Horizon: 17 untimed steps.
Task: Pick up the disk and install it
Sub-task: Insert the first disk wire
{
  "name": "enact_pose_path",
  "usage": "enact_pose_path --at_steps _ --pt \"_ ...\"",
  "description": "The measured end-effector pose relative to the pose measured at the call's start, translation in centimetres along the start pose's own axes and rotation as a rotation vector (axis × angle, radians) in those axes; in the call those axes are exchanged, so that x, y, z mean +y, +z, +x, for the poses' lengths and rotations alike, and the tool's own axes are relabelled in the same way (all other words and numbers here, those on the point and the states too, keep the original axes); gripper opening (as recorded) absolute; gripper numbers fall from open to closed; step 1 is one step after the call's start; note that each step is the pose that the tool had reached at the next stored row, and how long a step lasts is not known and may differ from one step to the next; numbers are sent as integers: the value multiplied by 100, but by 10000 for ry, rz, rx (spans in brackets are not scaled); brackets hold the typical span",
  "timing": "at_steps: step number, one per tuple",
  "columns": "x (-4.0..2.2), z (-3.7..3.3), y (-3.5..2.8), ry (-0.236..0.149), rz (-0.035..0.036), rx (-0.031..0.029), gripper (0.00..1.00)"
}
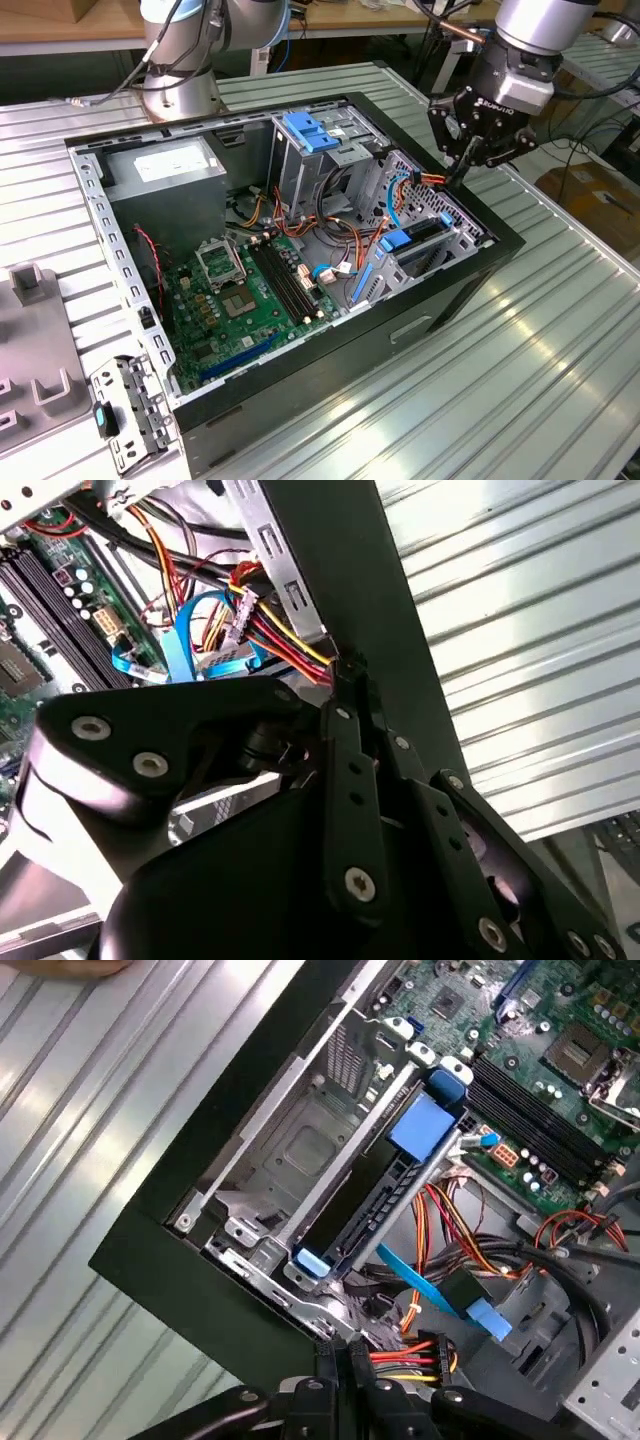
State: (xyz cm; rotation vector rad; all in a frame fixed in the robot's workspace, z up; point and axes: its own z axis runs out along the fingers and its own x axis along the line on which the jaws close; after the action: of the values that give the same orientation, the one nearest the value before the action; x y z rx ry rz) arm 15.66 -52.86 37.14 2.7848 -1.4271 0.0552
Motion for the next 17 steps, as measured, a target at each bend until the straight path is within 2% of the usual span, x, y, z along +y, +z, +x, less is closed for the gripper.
enact_pose_path --at_steps 1,2,10,15,17 --pt "80 -57 -2 68 42 34 17" --pt "80 -57 1 394 32 37 17" --pt "80 -58 9 1725 -20 48 17" --pt "140 -101 14 1926 -27 49 17" --pt "141 -101 16 2200 -39 53 17"
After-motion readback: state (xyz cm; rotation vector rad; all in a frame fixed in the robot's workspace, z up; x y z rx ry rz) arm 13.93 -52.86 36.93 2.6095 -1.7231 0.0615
